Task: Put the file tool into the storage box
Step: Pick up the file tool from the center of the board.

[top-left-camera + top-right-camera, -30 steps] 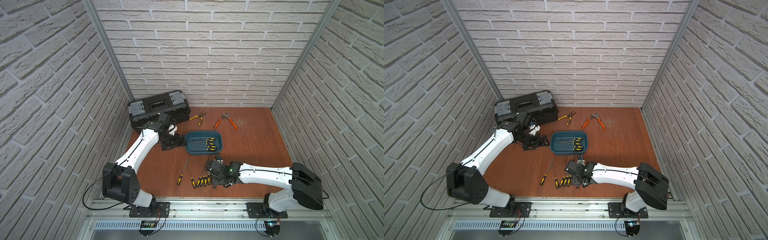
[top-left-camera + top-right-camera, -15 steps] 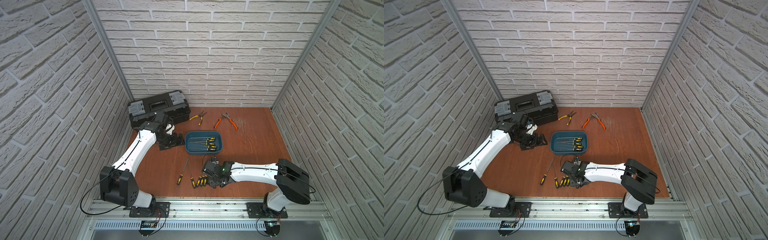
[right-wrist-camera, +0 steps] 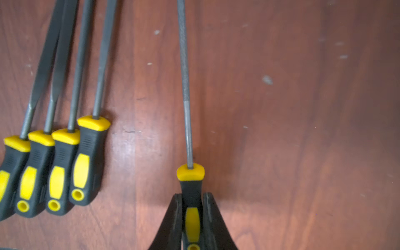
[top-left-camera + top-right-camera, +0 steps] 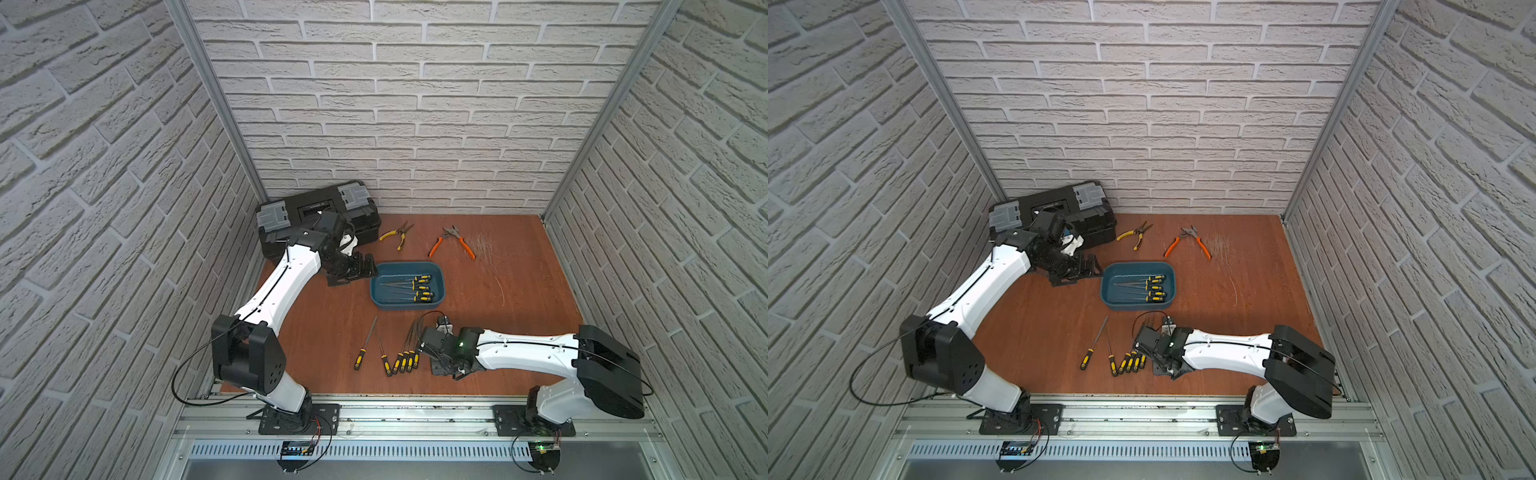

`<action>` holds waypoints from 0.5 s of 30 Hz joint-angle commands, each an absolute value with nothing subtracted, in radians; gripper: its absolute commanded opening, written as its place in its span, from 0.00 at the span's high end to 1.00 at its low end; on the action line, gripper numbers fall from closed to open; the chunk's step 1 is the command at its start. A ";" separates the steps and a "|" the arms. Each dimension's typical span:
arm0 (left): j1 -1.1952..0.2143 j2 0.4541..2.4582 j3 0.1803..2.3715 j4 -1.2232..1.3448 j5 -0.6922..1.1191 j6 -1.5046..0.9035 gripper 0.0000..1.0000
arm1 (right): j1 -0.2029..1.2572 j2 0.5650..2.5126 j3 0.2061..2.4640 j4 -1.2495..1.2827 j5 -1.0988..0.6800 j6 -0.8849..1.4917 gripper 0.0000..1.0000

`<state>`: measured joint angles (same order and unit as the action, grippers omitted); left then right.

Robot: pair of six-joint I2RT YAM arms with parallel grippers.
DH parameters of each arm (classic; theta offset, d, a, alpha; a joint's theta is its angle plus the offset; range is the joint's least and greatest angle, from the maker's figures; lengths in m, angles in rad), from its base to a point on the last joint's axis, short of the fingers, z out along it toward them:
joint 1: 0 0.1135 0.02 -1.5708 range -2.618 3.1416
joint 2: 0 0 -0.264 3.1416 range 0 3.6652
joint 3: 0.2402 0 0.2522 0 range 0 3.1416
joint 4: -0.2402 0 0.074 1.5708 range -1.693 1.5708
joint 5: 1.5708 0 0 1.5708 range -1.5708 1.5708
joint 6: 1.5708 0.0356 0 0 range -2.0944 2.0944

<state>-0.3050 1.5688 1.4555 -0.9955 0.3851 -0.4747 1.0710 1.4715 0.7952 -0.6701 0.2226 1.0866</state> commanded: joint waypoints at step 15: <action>-0.329 1.562 1.584 -0.989 0.377 -0.551 0.02 | 0.978 1.082 0.890 -0.968 0.451 0.966 0.89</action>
